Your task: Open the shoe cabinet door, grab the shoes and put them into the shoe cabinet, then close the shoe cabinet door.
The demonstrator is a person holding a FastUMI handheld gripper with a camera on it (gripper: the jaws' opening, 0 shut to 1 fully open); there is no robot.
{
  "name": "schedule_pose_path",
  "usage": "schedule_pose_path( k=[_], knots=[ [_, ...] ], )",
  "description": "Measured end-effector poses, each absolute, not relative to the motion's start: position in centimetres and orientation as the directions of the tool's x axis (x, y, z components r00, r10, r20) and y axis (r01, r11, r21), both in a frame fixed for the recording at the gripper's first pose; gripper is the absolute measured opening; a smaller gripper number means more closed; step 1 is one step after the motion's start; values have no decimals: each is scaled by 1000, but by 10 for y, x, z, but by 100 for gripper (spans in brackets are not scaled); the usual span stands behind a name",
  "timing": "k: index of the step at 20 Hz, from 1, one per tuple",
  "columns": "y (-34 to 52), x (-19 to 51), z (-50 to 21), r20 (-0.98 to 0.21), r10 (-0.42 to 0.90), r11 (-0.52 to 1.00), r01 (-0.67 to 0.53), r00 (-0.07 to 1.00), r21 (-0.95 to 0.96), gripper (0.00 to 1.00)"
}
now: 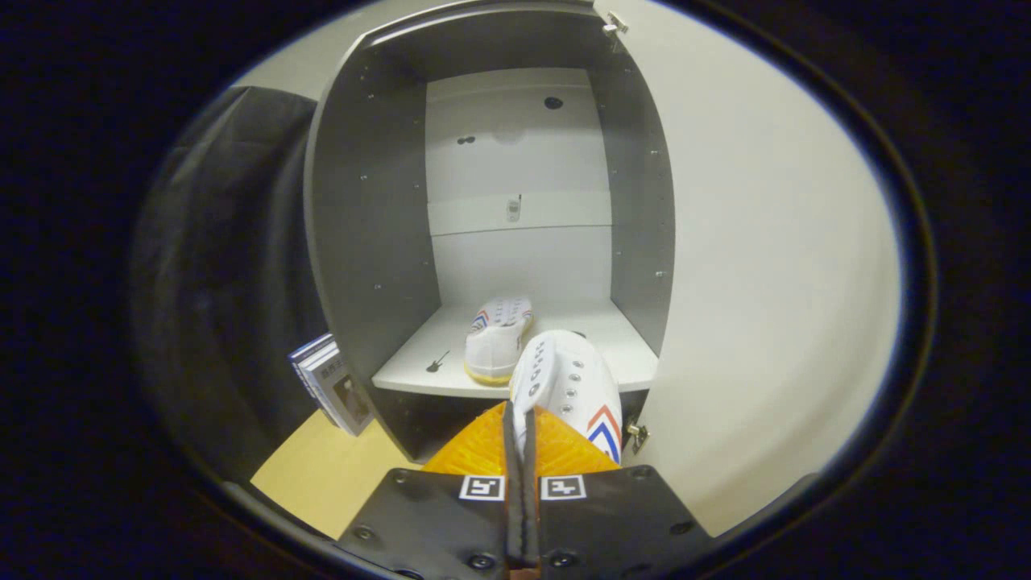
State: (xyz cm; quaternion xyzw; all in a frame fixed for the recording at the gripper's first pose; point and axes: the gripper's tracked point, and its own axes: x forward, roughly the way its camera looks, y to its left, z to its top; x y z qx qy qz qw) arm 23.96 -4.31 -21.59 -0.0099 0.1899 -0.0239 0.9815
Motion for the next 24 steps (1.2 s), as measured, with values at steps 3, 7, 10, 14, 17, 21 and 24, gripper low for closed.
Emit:
schedule_pose_path(
  k=[3,7,10,14,17,21,24],
  knots=[
    [-47,271,-229,-400,-63,998,57,914,-27,2],
    [-55,302,-237,-415,-88,996,80,905,-37,2],
    [-58,324,-239,-430,-86,996,68,899,-58,2],
    [-59,353,-243,-449,-77,995,43,890,-85,2],
    [-65,371,-243,-459,-79,992,23,885,-126,2],
    [-77,397,-246,-457,-88,993,42,885,-110,2],
    [-84,420,-248,-454,-107,989,49,884,-138,2]
  ],
)
